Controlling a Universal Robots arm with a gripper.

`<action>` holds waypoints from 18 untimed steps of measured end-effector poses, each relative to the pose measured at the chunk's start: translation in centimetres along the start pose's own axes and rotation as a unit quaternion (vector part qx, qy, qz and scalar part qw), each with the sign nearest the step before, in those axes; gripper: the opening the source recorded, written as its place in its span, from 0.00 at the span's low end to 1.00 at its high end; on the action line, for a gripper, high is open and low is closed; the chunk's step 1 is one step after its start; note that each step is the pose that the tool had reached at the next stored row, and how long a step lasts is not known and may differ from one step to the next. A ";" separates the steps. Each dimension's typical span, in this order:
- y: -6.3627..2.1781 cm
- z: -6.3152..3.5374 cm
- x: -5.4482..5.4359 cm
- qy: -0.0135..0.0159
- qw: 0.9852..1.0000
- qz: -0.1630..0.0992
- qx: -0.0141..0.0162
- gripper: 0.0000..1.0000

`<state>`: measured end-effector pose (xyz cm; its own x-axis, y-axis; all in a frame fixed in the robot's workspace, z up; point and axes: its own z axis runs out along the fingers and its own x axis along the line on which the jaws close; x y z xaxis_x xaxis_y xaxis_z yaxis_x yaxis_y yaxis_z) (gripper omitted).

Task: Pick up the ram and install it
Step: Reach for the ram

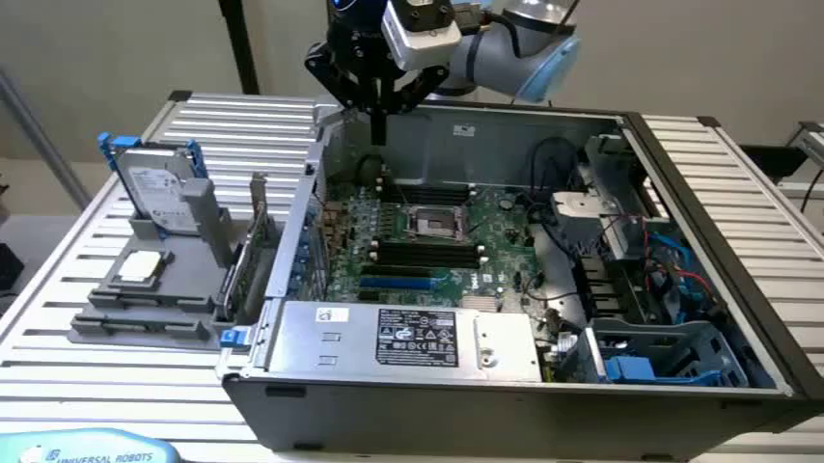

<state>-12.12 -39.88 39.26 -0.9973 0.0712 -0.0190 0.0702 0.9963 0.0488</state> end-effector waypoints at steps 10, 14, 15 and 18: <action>0.00 0.00 0.0 0.000 1.000 0.000 0.000 0.11; 0.00 0.00 0.0 0.000 1.000 0.000 0.000 0.11; 0.00 0.00 0.0 0.000 1.000 0.000 0.000 0.11; -0.07 -0.01 0.0 0.000 1.000 0.000 0.000 0.11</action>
<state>-12.14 -39.95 39.27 -0.9973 0.0712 -0.0189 0.0702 0.9963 0.0486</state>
